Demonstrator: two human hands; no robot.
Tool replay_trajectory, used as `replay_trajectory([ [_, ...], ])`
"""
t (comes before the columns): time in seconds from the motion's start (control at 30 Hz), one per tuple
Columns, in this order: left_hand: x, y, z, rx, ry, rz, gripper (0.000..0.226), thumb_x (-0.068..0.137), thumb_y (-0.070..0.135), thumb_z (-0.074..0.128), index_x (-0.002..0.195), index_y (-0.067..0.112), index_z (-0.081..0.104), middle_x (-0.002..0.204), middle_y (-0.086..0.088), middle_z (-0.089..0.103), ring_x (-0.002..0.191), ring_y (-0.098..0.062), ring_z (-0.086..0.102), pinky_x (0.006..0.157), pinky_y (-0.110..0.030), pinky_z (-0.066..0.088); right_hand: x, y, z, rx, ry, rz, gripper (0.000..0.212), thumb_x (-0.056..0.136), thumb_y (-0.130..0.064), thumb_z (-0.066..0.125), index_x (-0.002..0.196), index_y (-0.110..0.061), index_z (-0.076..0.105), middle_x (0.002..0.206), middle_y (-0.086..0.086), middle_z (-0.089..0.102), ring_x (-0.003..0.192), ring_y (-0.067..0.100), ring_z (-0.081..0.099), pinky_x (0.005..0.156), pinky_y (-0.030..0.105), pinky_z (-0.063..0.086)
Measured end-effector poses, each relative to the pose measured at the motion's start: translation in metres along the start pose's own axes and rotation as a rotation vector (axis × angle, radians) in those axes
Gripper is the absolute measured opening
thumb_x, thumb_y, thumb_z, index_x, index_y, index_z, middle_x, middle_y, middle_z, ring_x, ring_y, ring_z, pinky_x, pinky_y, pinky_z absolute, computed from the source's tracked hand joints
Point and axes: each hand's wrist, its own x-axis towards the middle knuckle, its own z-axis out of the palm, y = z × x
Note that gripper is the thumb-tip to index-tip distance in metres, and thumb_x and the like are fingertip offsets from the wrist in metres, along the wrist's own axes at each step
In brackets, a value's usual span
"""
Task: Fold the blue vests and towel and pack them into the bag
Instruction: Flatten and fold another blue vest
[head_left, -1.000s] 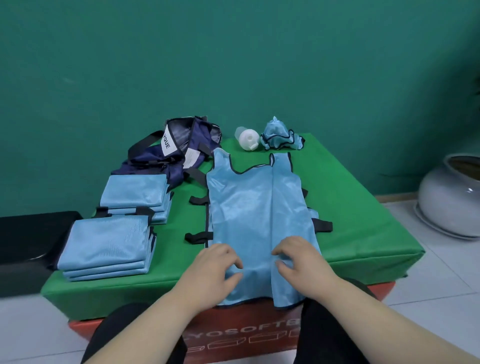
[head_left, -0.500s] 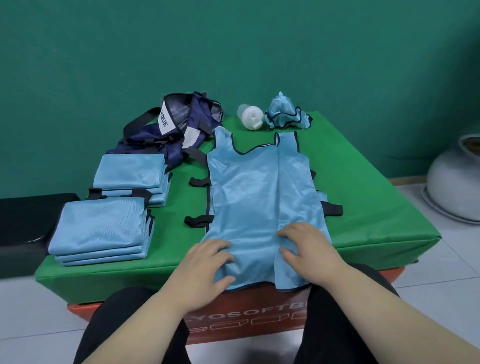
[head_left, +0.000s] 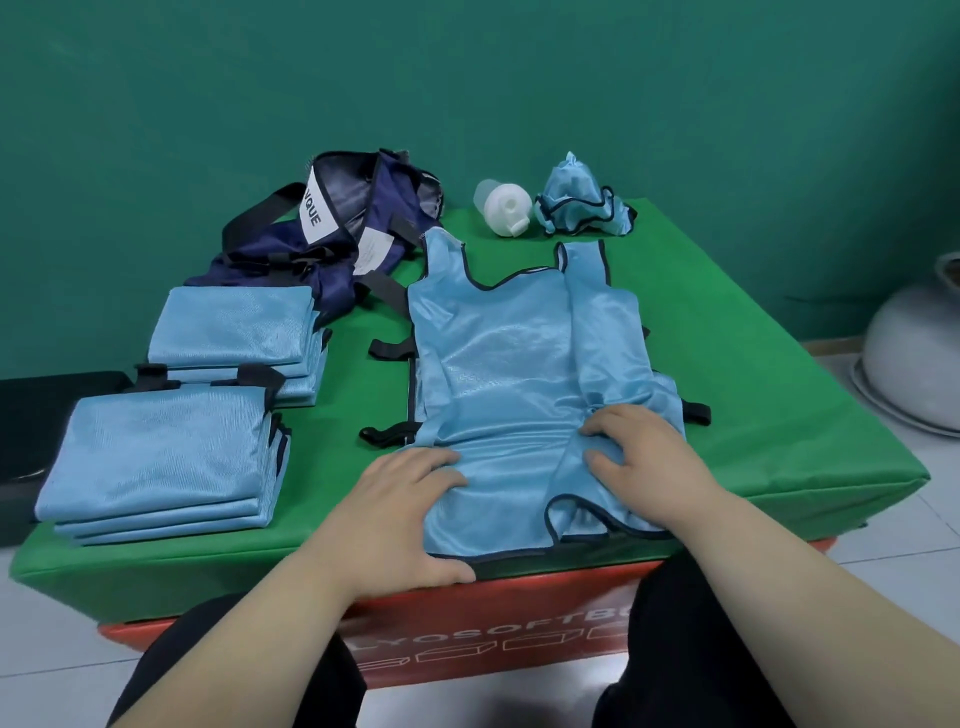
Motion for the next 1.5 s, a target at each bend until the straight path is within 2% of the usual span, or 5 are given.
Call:
replay_trajectory([
  [0.17, 0.007, -0.003, -0.004, 0.055, -0.060, 0.010, 0.105, 0.058, 0.088, 0.059, 0.147, 0.036, 0.038, 0.159, 0.015, 0.023, 0.147, -0.010, 0.017, 0.119, -0.026, 0.004, 0.012, 0.004, -0.003, -0.005, -0.002, 0.005, 0.028, 0.090, -0.025, 0.064, 0.116, -0.019, 0.070, 0.118, -0.006, 0.064, 0.115, 0.017, 0.055, 0.100, 0.033, 0.043],
  [0.67, 0.000, 0.008, 0.013, -0.003, 0.229, 0.178, 0.054, 0.054, 0.012, 0.079, 0.105, 0.025, 0.071, 0.103, 0.008, 0.063, 0.096, -0.016, 0.059, 0.085, -0.030, 0.051, -0.023, -0.010, -0.012, 0.074, 0.106, -0.119, 0.032, 0.090, -0.038, 0.054, 0.107, -0.018, 0.073, 0.111, -0.010, 0.062, 0.109, 0.009, 0.053, 0.099, 0.032, 0.043],
  [1.1, -0.002, 0.026, -0.005, -0.238, 0.234, -0.221, 0.046, 0.082, 0.045, 0.042, 0.113, 0.029, 0.072, 0.109, 0.020, 0.068, 0.107, -0.006, 0.059, 0.085, -0.018, 0.039, -0.052, -0.043, 0.005, -0.119, -0.112, -0.368, 0.077, 0.067, -0.070, 0.069, 0.132, -0.033, 0.053, 0.126, -0.012, 0.053, 0.120, 0.010, 0.048, 0.105, 0.028, 0.034],
  [1.3, 0.001, 0.031, -0.008, -0.190, 0.267, -0.305, 0.024, 0.097, 0.045, 0.049, 0.111, 0.035, 0.065, 0.056, 0.015, 0.048, 0.074, -0.022, 0.063, 0.060, -0.032, 0.039, -0.050, -0.046, 0.016, -0.241, -0.036, -0.299, 0.070, 0.068, -0.064, 0.063, 0.129, -0.032, 0.051, 0.120, -0.009, 0.057, 0.109, 0.018, 0.057, 0.102, 0.033, 0.041],
  [1.5, 0.006, 0.036, -0.015, -0.168, 0.231, -0.374, 0.022, 0.102, 0.041, 0.043, 0.110, 0.029, 0.060, 0.076, 0.002, 0.068, 0.076, -0.027, 0.063, 0.063, -0.036, 0.044, -0.045, -0.046, 0.018, -0.264, 0.077, -0.270, 0.055, 0.070, -0.048, 0.073, 0.119, -0.030, 0.055, 0.107, -0.011, 0.061, 0.094, 0.017, 0.059, 0.090, 0.035, 0.050],
])
